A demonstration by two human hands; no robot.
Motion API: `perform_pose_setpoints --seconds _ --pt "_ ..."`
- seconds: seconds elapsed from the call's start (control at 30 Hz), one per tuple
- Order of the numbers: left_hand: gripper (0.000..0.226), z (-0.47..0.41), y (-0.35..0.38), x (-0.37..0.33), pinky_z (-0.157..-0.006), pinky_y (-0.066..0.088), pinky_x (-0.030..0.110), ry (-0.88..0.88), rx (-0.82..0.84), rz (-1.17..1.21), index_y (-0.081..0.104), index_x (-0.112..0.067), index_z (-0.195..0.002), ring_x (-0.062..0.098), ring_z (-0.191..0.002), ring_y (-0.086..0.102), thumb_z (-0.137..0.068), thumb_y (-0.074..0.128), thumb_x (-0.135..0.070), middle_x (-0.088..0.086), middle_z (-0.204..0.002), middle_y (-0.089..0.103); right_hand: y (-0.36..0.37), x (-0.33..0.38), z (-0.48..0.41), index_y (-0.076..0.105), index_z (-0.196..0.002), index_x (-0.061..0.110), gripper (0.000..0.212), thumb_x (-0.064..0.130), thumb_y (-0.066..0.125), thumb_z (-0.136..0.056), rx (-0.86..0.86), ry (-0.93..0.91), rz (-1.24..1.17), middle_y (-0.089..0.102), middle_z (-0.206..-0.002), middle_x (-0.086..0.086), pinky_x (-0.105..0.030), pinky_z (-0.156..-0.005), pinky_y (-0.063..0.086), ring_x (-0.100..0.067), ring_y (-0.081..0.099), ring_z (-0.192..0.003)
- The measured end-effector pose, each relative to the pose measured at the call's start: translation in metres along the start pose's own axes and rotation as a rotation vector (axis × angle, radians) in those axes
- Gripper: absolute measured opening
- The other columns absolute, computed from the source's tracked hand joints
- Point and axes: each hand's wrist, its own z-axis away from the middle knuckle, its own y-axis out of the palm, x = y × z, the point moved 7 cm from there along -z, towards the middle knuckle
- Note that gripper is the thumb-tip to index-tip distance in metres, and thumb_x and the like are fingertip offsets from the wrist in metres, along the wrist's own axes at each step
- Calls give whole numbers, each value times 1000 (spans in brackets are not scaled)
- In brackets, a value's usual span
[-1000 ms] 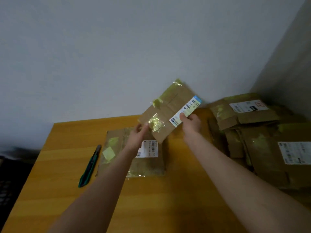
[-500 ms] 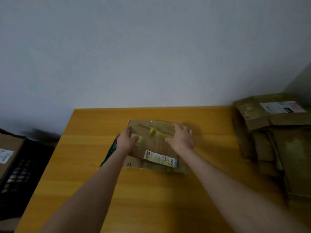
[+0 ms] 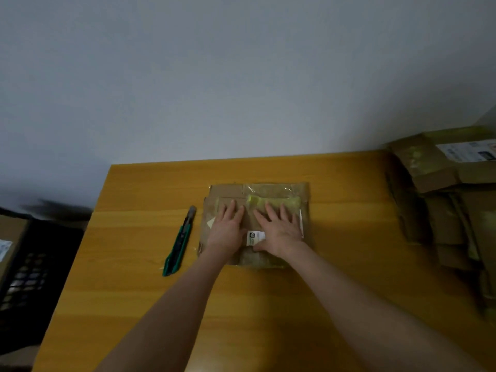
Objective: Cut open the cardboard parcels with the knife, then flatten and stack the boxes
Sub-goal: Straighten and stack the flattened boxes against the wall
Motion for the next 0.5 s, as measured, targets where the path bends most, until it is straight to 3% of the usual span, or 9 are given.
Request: perform_pose_setpoints --seconds 0.13,0.23,0.33,0.43,0.5 --pt "65 0 3 -2 -121 8 39 -17 48 -61 6 -18 -155 29 -149 -6 -102 41 -33 7 -162 -7 11 -4 -6 -10 -151 38 96 58 58 -86 39 -12 10 -28 -157 2 -56 -117 -5 -34 -24 -143" --pt "66 1 -4 -4 -120 16 39 -26 58 -92 11 -20 -155 27 -149 0 -101 45 -34 5 -163 0 8 -4 -4 -6 -152 38 92 61 54 -87 33 -33 4 -24 -158 2 -55 -118 -3 -34 -20 -145" --pt "62 0 -20 -8 -110 36 42 -69 85 -97 27 -23 -151 27 -144 22 -96 54 -31 3 -160 16 -13 -7 5 21 -152 31 71 56 49 -92 -68 -22 -119 6 -162 1 -50 -118 16 -30 6 -148" --pt "48 0 -48 -24 -97 46 41 -111 -25 -116 41 -17 -140 29 -132 36 -94 54 -28 10 -145 34 -44 -26 23 51 -136 19 40 24 55 -96 -366 82 -370 43 -140 -1 -38 -103 42 -24 44 -128" --pt "46 -1 -64 -44 -95 45 39 -60 -146 -124 43 -14 -137 29 -130 37 -94 51 -27 11 -140 39 -59 -46 38 60 -124 17 37 1 52 -92 -516 156 -530 53 -124 0 -35 -92 49 -22 54 -112"
